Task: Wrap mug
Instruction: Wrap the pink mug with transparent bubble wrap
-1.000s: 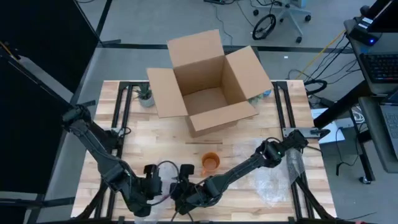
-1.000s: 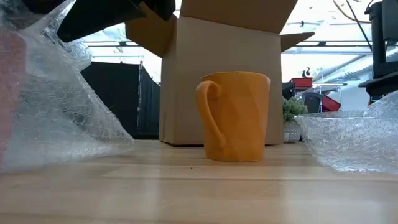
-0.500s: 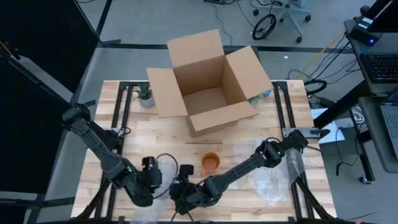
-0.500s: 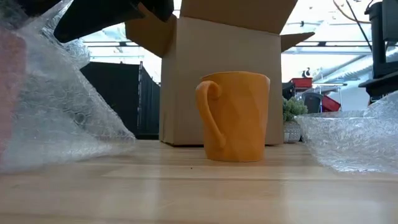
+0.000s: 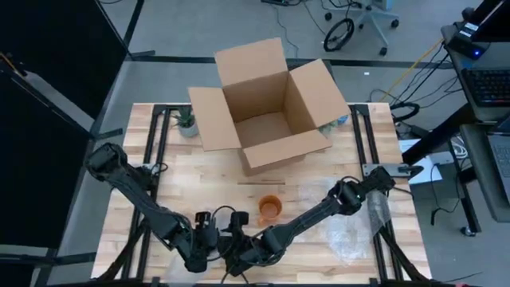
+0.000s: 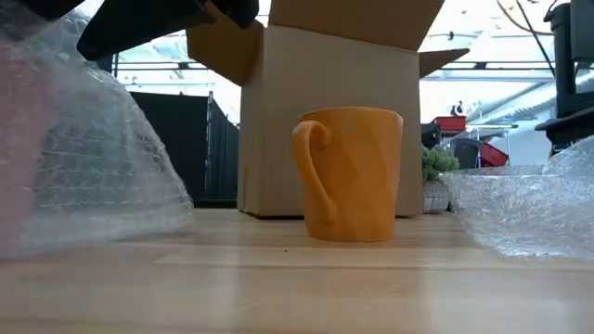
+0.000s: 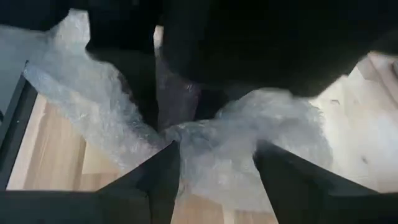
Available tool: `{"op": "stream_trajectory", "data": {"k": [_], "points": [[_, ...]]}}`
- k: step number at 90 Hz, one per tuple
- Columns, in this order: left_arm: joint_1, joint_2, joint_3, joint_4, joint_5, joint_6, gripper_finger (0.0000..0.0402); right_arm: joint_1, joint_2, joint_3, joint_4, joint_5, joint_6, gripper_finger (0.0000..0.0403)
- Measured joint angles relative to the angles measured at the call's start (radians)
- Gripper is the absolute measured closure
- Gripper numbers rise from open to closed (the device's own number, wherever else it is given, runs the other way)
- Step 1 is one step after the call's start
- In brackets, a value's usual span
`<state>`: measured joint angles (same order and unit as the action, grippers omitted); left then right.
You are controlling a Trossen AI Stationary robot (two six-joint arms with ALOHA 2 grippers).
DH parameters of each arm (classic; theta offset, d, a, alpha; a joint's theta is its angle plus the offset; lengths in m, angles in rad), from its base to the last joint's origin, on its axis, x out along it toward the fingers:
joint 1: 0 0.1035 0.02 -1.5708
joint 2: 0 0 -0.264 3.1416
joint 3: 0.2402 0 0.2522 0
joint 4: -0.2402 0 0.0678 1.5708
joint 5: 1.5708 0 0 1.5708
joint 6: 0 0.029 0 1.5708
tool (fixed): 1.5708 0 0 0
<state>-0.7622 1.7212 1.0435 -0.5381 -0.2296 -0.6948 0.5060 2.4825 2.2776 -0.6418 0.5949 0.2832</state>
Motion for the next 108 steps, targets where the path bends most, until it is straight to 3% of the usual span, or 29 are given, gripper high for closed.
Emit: {"op": "stream_trajectory", "data": {"k": [26, 41, 47, 58, 87, 108], "points": [[0.011, 0.035, 0.000, 0.062, -0.004, 0.057, 0.0311, 0.001, 0.000, 0.000, 0.001, -0.020, 0.000, 0.0211], [0.012, 0.036, -0.001, 0.054, -0.013, 0.085, 0.0384, 0.001, 0.000, 0.000, 0.001, -0.021, -0.001, 0.0211], [0.011, 0.036, -0.001, 0.055, -0.034, 0.082, 0.0392, 0.001, 0.000, 0.000, 0.001, -0.021, -0.008, 0.0211], [0.010, 0.013, -0.006, 0.061, -0.018, 0.079, 0.0363, 0.001, 0.000, 0.000, 0.001, -0.022, -0.008, 0.0211], [0.011, -0.057, 0.003, 0.049, 0.021, 0.125, 0.0230, 0.001, 0.000, 0.000, 0.003, -0.025, -0.008, 0.0211], [0.011, -0.124, 0.003, 0.005, 0.035, 0.118, 0.0205, 0.002, 0.000, 0.000, 0.001, -0.025, -0.008, 0.0211]]}}
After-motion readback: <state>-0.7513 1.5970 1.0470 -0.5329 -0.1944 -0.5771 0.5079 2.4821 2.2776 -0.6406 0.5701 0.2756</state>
